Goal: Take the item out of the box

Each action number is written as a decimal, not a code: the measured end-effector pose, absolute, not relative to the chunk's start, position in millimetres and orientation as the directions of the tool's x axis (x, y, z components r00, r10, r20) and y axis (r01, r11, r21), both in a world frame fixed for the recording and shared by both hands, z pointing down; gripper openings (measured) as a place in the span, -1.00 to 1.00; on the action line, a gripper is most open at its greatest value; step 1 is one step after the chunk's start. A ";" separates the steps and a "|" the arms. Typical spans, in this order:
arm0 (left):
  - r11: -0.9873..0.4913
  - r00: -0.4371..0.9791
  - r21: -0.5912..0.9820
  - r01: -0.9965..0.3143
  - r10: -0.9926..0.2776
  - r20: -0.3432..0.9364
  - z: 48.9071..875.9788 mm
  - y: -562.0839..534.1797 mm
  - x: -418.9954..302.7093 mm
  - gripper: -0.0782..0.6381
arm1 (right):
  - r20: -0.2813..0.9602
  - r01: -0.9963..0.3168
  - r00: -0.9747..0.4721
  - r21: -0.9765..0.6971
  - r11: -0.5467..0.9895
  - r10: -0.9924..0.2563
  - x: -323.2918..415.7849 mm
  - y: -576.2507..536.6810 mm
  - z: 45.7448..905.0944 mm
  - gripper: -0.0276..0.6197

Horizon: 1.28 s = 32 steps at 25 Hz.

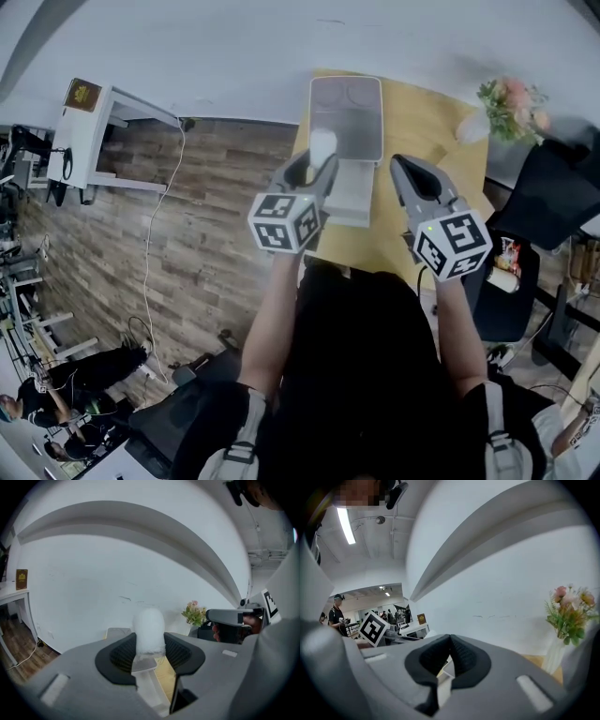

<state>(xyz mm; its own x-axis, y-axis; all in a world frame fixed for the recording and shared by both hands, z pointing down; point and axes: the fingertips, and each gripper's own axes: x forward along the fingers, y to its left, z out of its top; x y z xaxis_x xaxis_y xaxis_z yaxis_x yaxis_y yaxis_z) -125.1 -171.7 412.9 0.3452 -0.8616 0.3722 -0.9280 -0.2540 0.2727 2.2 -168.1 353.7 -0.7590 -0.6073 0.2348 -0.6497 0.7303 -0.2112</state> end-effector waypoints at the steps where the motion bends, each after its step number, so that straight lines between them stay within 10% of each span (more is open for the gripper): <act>1: -0.257 0.347 0.275 -0.926 -0.866 0.359 407.1 -171.7 -124.3 -0.25 | 0.227 -0.648 -0.761 -0.218 0.730 -0.608 4.2 -168.6 351.3 -0.91; 32: -0.339 0.369 0.230 -0.912 -0.924 0.098 278.6 -178.0 -107.3 -0.25 | 0.046 -0.626 -0.778 -0.132 0.768 -0.626 23.1 -202.9 261.9 -0.91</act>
